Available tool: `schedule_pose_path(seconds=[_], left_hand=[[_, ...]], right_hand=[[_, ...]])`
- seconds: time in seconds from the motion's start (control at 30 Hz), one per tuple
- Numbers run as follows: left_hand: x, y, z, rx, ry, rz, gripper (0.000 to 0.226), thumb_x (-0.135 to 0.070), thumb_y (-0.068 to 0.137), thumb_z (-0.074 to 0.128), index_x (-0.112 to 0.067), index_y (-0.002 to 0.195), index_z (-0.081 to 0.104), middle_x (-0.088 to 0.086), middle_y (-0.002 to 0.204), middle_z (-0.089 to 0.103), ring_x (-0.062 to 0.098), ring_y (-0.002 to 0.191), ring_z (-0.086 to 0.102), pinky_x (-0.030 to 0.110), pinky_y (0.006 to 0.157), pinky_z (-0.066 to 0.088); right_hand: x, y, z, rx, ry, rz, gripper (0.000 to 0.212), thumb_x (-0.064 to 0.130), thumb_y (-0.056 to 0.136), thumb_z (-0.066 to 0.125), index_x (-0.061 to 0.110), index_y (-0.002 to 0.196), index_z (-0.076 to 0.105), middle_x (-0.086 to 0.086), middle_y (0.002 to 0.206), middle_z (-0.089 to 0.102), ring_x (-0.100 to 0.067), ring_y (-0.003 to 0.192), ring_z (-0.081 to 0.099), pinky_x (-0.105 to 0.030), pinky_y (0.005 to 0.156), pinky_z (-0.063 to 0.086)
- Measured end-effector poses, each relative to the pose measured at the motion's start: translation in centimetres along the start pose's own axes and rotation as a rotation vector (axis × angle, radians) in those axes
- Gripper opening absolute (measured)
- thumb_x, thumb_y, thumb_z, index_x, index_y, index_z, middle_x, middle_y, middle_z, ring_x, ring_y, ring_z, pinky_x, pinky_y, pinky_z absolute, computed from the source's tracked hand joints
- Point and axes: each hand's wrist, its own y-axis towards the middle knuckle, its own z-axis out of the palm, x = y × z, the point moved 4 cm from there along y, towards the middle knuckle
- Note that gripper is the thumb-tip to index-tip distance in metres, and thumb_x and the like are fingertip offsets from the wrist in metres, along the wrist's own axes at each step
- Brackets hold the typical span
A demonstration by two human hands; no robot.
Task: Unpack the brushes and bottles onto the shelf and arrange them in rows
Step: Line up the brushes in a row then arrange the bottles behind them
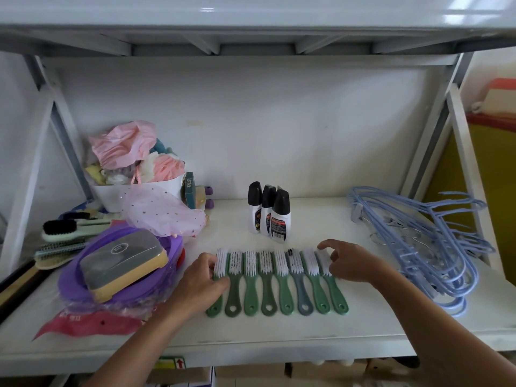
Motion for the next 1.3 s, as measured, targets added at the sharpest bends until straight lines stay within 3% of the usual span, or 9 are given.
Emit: schedule_pose_path(seconds=[0.2,0.37,0.53,0.73,0.83,0.93,1.03,1.17,1.3], left_hand=[[-0.6,-0.8,0.1,0.018,-0.005,0.01,0.036,-0.028,0.091,0.065,-0.024,0.122,0.048,-0.011,0.112,0.062,0.005,0.1,0.061,0.033,0.085,0.055],[-0.4,-0.7,0.1,0.057,-0.02,0.003,0.042,-0.032,0.091,0.065,-0.023,0.127,0.046,-0.01,0.117,0.06,0.003,0.103,0.06,0.028,0.082,0.052],[-0.4,-0.6,0.1,0.07,-0.041,0.005,0.046,-0.028,0.091,0.065,-0.024,0.13,0.043,-0.011,0.12,0.058,0.003,0.106,0.058,0.024,0.08,0.048],[-0.4,0.0,-0.3,0.119,-0.08,-0.072,0.043,-0.019,0.091,0.064,-0.025,0.128,0.042,-0.008,0.122,0.057,0.003,0.106,0.056,0.03,0.09,0.048],[-0.3,0.6,-1.1,0.103,-0.078,-0.125,0.041,-0.025,0.09,0.063,-0.028,0.126,0.043,-0.01,0.123,0.056,0.007,0.108,0.054,0.033,0.095,0.044],[-0.9,1.3,-1.4,0.071,-0.03,-0.097,0.052,-0.025,0.09,0.061,-0.024,0.136,0.039,-0.003,0.135,0.047,0.014,0.12,0.047,0.034,0.098,0.041],[-2.3,2.0,-1.3,0.069,-0.011,-0.036,0.057,-0.024,0.092,0.059,-0.021,0.144,0.036,-0.001,0.144,0.042,0.014,0.125,0.045,0.033,0.1,0.039],[-4.2,3.4,-1.1,0.015,-0.004,0.05,0.056,-0.023,0.096,0.058,-0.017,0.147,0.037,0.002,0.149,0.043,0.016,0.134,0.043,0.029,0.099,0.035],[-6.0,6.5,-1.9,-0.101,-0.067,0.147,0.043,-0.023,0.099,0.054,-0.016,0.142,0.046,-0.001,0.144,0.049,0.009,0.124,0.048,0.026,0.099,0.035]], right_hand=[[0.3,-0.6,-0.3,0.024,-0.002,-0.006,0.063,0.007,0.079,0.052,0.031,0.138,0.049,-0.003,0.122,0.064,-0.014,0.096,0.063,-0.034,0.093,0.053],[0.3,-0.6,-0.4,0.029,0.011,0.008,0.063,0.006,0.08,0.052,0.031,0.137,0.05,0.002,0.109,0.066,-0.012,0.09,0.065,-0.034,0.09,0.055],[0.5,-0.7,-0.4,0.036,-0.011,0.007,0.062,0.007,0.081,0.053,0.03,0.139,0.048,-0.004,0.121,0.064,-0.014,0.093,0.064,-0.035,0.092,0.055],[0.5,-0.8,-0.5,0.026,-0.04,0.007,0.055,0.012,0.087,0.054,0.029,0.139,0.048,-0.004,0.124,0.063,-0.014,0.093,0.061,-0.034,0.093,0.052],[0.3,-0.7,-0.7,0.008,-0.027,0.019,0.051,0.018,0.089,0.057,0.027,0.139,0.05,-0.004,0.126,0.064,-0.017,0.099,0.061,-0.036,0.097,0.05],[0.5,-0.5,-1.2,-0.097,-0.033,0.032,0.048,0.023,0.09,0.061,0.025,0.137,0.052,-0.006,0.125,0.064,-0.02,0.11,0.06,-0.034,0.098,0.047],[1.7,-0.1,-1.6,-0.254,0.018,0.007,0.047,0.021,0.089,0.063,0.021,0.135,0.055,-0.008,0.118,0.063,-0.02,0.101,0.059,-0.03,0.089,0.048],[4.3,0.8,-1.5,-0.389,0.207,-0.062,0.049,0.019,0.088,0.064,0.021,0.136,0.055,-0.008,0.124,0.061,-0.019,0.106,0.06,-0.028,0.088,0.046],[6.8,2.2,-1.1,-0.445,0.379,-0.124,0.047,0.015,0.09,0.061,0.021,0.136,0.054,-0.006,0.123,0.06,-0.017,0.102,0.059,-0.027,0.082,0.045]])
